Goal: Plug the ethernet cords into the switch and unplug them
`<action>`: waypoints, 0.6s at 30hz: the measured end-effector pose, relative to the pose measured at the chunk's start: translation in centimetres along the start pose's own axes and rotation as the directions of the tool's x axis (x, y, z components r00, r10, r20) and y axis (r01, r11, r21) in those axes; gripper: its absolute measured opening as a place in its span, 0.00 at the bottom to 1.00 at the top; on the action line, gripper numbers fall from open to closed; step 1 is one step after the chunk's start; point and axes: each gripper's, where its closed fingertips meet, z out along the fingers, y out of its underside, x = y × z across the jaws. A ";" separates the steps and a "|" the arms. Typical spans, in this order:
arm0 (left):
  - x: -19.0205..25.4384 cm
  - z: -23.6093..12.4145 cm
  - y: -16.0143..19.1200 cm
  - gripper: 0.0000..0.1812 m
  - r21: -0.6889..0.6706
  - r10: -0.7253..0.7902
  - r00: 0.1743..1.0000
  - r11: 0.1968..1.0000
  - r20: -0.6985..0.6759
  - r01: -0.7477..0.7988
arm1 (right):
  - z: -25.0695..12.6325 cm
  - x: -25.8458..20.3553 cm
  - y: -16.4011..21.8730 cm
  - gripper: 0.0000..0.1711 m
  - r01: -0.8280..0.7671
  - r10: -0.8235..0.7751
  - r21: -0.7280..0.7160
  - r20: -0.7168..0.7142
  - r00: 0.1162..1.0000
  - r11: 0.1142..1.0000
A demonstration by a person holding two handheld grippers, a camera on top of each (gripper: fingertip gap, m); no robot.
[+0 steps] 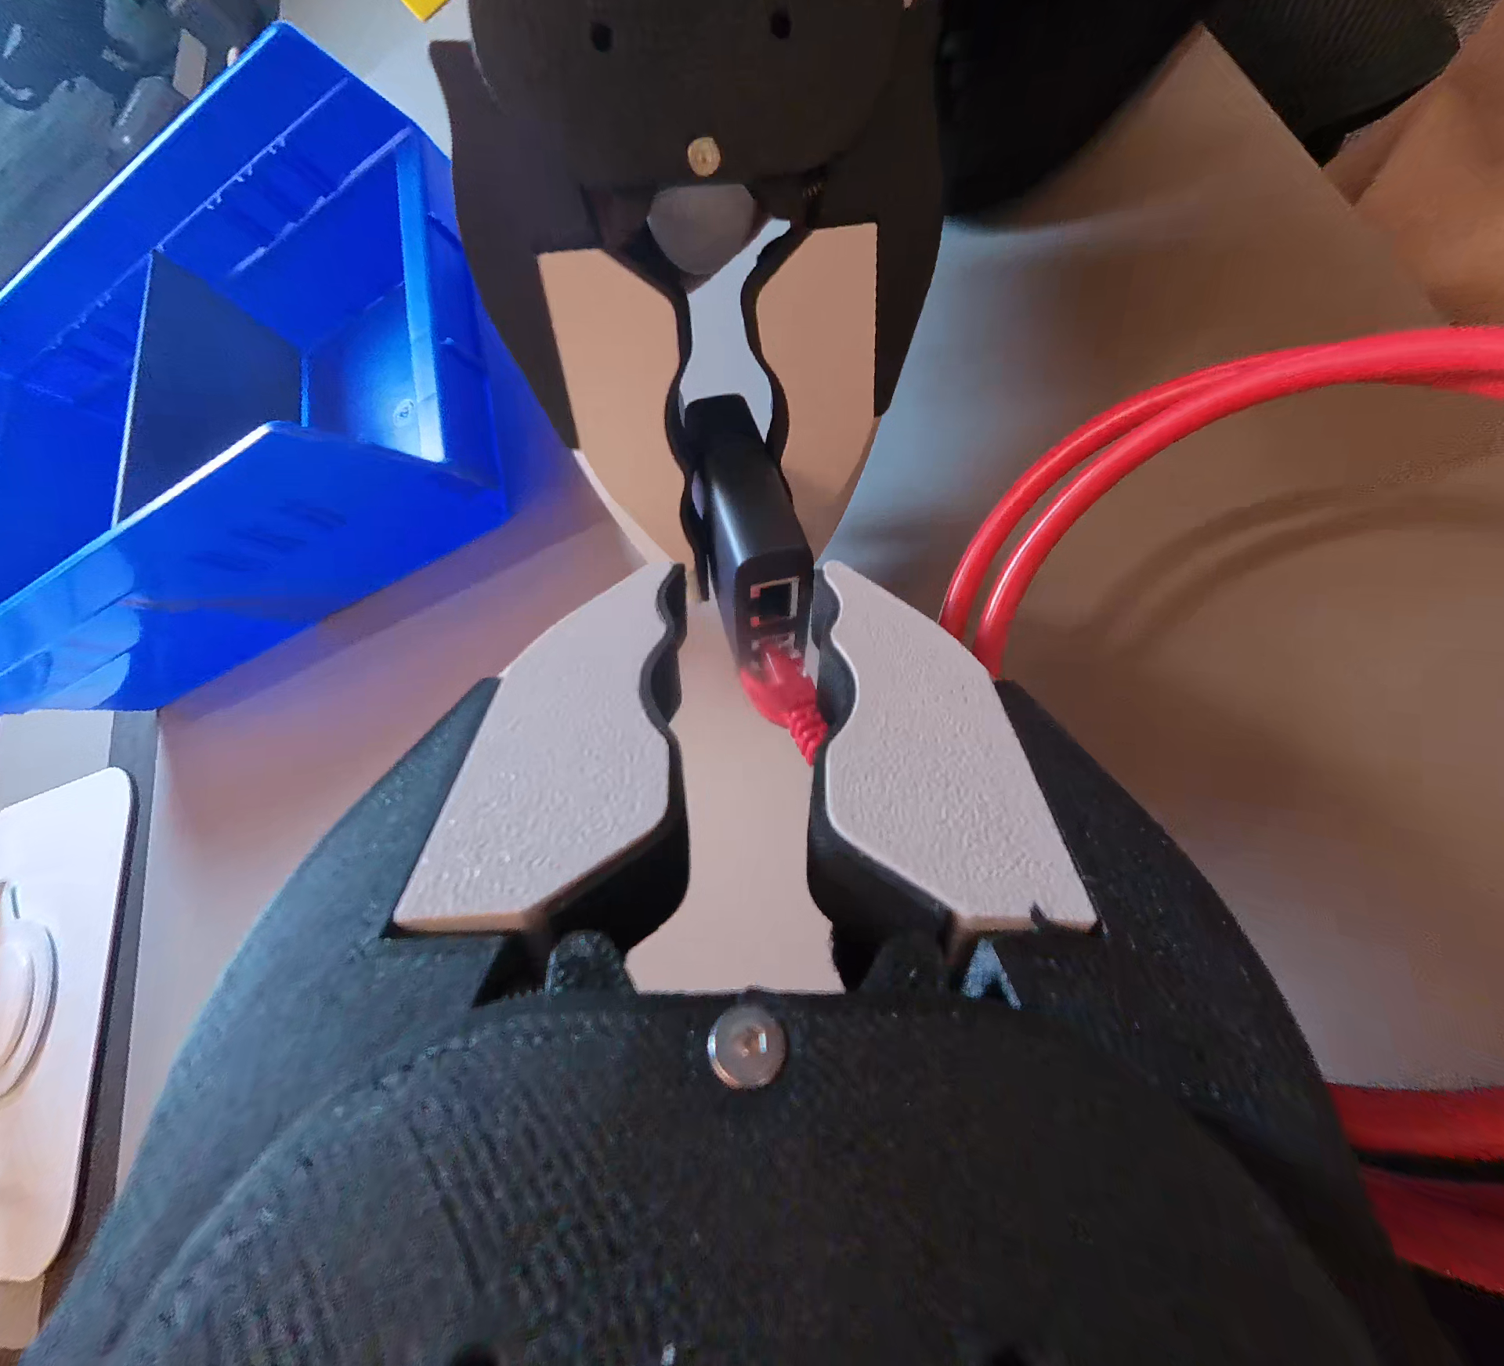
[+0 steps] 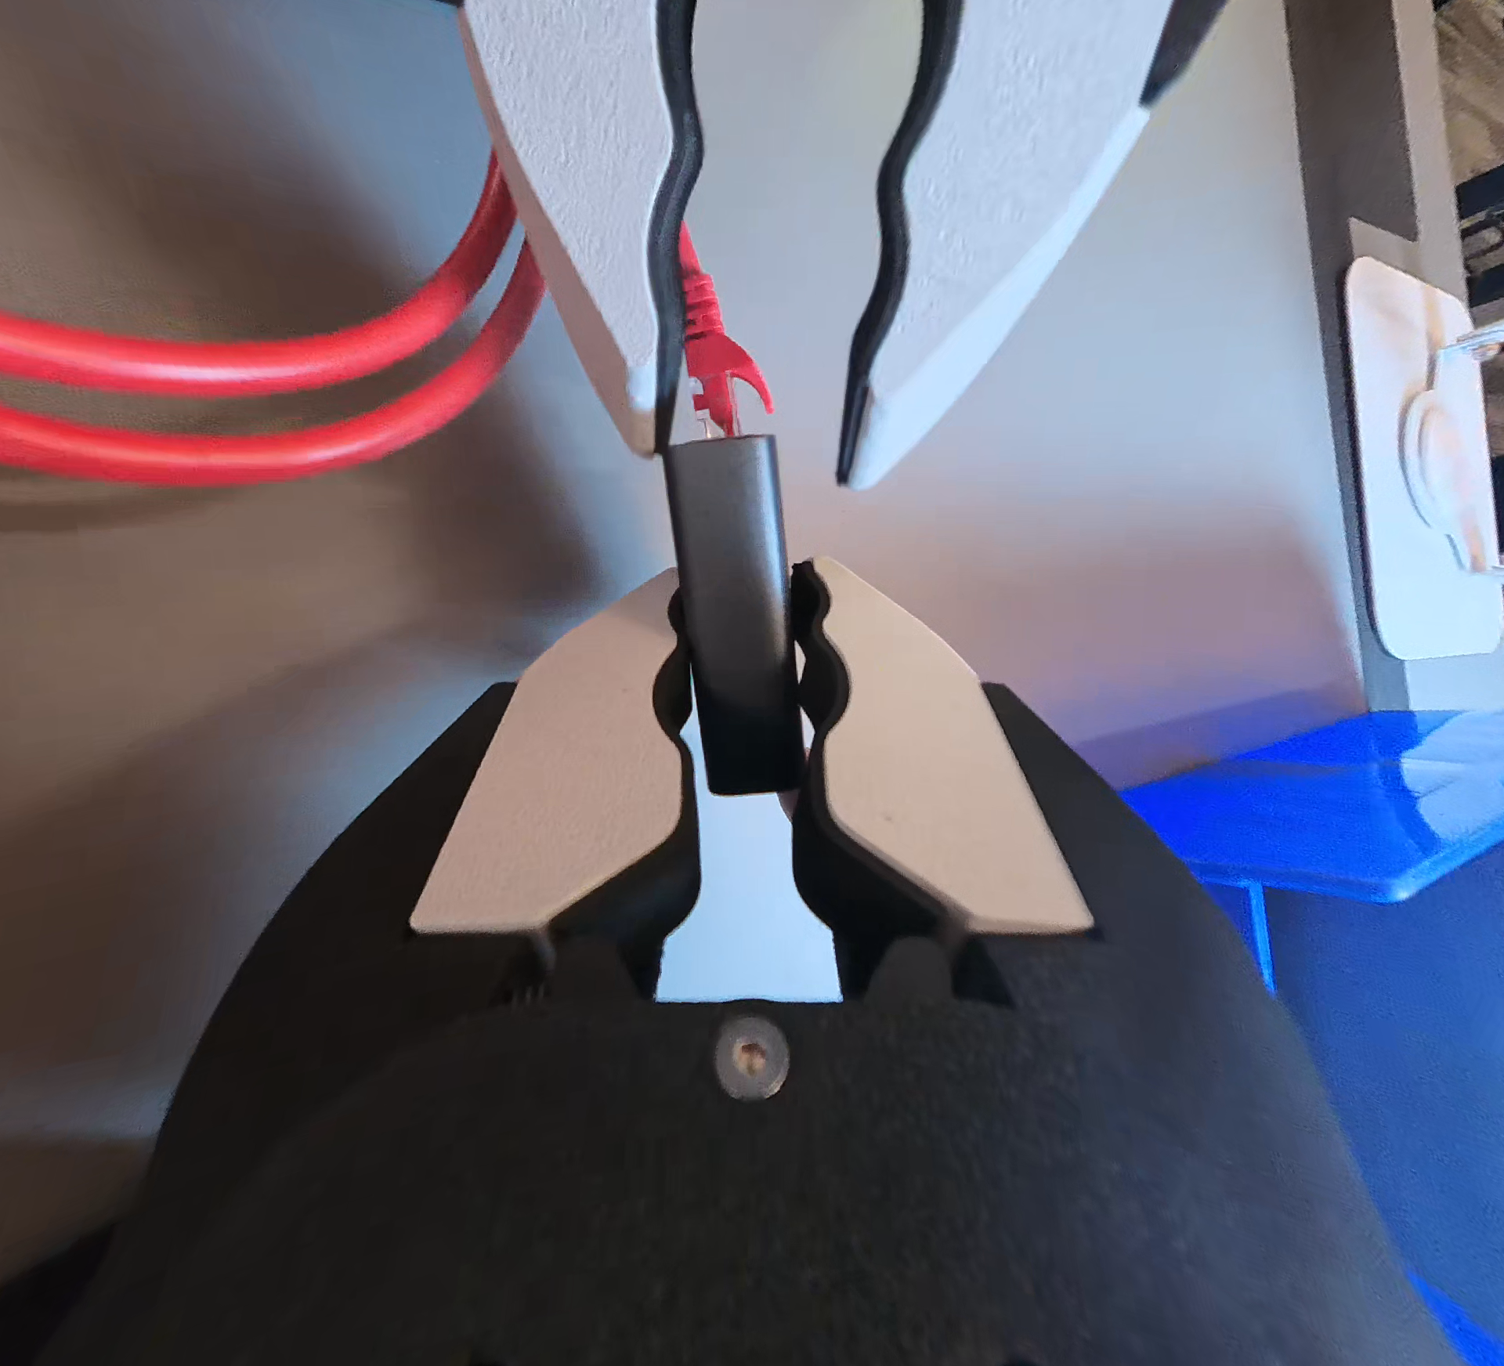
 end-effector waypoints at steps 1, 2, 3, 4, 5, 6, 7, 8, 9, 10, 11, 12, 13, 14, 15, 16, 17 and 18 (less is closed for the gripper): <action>0.2 0.1 -0.1 0.16 0.002 0.002 1.000 1.000 -0.009 -0.002 | 0.1 -0.2 -0.1 0.13 0.000 0.000 -0.010 0.002 1.000 1.000; 0.4 0.2 -0.2 0.15 0.005 0.001 1.000 1.000 -0.020 -0.001 | 0.1 -0.2 -0.2 0.13 -0.002 0.002 -0.019 0.004 1.000 1.000; 0.6 0.3 -0.3 0.13 0.007 0.003 1.000 1.000 -0.027 -0.003 | 0.1 -0.2 -0.3 0.13 -0.009 0.009 -0.025 0.001 1.000 1.000; 0.6 0.3 -0.3 0.12 0.003 0.016 1.000 1.000 -0.022 -0.016 | 0.1 -0.2 -0.3 0.13 -0.020 0.020 -0.034 0.000 1.000 0.999; 0.5 0.3 -0.3 0.12 -0.003 0.041 0.999 0.999 -0.005 -0.041 | 0.0 -0.1 -0.2 0.13 -0.029 0.029 -0.039 -0.004 1.000 0.999; 0.4 0.3 -0.3 0.12 -0.010 0.066 0.998 0.998 0.010 -0.066 | -0.1 -0.1 -0.2 0.14 -0.032 0.031 -0.032 -0.006 0.999 0.999; 0.4 0.2 -0.4 0.12 -0.016 0.080 0.997 0.997 0.013 -0.079 | -0.1 -0.1 -0.3 0.13 -0.024 0.024 -0.012 0.004 1.000 1.000; 0.4 0.0 -0.6 0.12 -0.012 0.084 0.996 0.996 0.013 -0.084 | -0.3 -0.2 -0.6 0.13 -0.010 0.010 0.020 0.011 1.000 1.000; 0.2 -0.3 -0.8 0.12 0.006 0.089 0.996 0.996 0.017 -0.089 | -0.6 0.0 -1.0 0.13 0.006 -0.006 0.069 0.007 1.000 0.998; 0.0 -0.8 -1.0 0.11 0.030 0.093 0.995 0.995 0.024 -0.094 | -1.0 0.2 -1.6 0.13 0.017 -0.016 0.132 -0.008 1.000 0.991; -0.1 -1.3 -1.2 0.11 0.058 0.089 0.996 0.994 0.022 -0.091 | -1.5 0.5 -2.1 0.13 0.027 -0.024 0.189 -0.020 1.000 0.982; -0.2 -1.7 -1.3 0.11 0.084 0.082 0.997 0.993 0.014 -0.083 | -2.0 0.5 -2.5 0.13 0.045 -0.041 0.230 -0.025 0.999 0.972; -0.3 -2.0 -1.5 0.11 0.110 0.080 0.997 0.991 0.013 -0.081 | -2.3 0.7 -2.7 0.13 0.059 -0.051 0.254 -0.039 0.998 0.965; -0.3 -2.2 -1.7 0.11 0.128 0.082 0.997 0.988 0.017 -0.083 | -2.5 0.8 -2.9 0.13 0.074 -0.059 0.273 -0.062 0.996 0.959; -0.4 -2.3 -1.7 0.11 0.133 0.089 0.996 0.987 0.022 -0.091 | -2.5 0.9 -3.2 0.13 0.091 -0.069 0.291 -0.085 0.994 0.952; -0.4 -2.4 -1.7 0.11 0.129 0.098 0.995 0.987 0.028 -0.101 | -2.5 1.0 -3.4 0.13 0.106 -0.077 0.296 -0.109 0.991 0.949; -0.4 -2.5 -1.7 0.11 0.126 0.103 0.994 0.986 0.035 -0.107 | -2.4 1.1 -3.5 0.13 0.120 -0.084 0.293 -0.132 0.988 0.948; -0.4 -2.6 -1.8 0.11 0.131 0.103 0.994 0.986 0.037 -0.107 | -2.4 1.2 -3.6 0.13 0.130 -0.089 0.303 -0.146 0.985 0.944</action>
